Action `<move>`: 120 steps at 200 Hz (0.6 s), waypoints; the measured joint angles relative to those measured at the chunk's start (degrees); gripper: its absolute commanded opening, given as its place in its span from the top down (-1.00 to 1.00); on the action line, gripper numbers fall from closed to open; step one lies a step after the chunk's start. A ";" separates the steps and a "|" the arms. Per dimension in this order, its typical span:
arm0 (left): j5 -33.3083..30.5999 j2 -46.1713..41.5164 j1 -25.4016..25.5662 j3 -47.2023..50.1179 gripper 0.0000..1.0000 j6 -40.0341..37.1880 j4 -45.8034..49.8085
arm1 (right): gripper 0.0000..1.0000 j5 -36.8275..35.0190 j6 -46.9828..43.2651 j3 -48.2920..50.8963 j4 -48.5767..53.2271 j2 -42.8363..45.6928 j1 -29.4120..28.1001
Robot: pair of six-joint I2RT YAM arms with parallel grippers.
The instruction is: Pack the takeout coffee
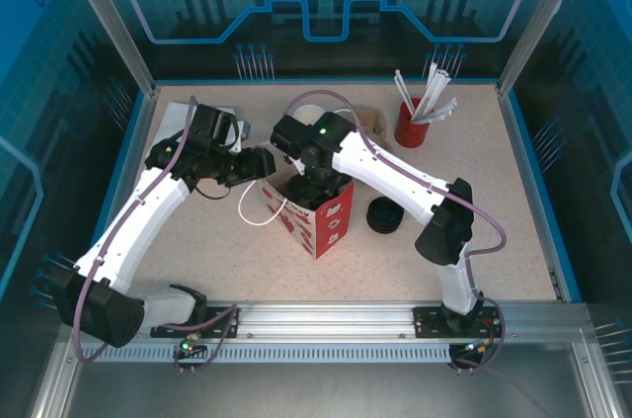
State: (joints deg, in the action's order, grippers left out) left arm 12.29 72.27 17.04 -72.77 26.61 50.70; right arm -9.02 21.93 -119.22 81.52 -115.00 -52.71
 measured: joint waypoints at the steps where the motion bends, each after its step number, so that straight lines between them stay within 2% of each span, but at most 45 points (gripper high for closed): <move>1: 0.02 0.00 0.00 0.00 -0.26 0.00 0.00 | -0.66 0.00 0.02 0.02 -0.04 0.02 0.00; 56: -0.02 0.00 0.00 0.00 -0.37 -0.17 0.04 | -0.66 -0.02 -0.81 2.82 -2.54 0.83 0.37; 120: -0.02 0.44 0.00 -0.02 -0.36 -0.17 0.42 | -0.67 0.02 -2.58 6.56 -5.22 2.89 0.92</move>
State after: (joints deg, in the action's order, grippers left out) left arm 12.27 72.71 17.04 -72.79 26.44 51.11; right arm -8.99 19.35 -112.66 76.29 -112.12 -51.79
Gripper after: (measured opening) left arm 0.682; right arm 0.842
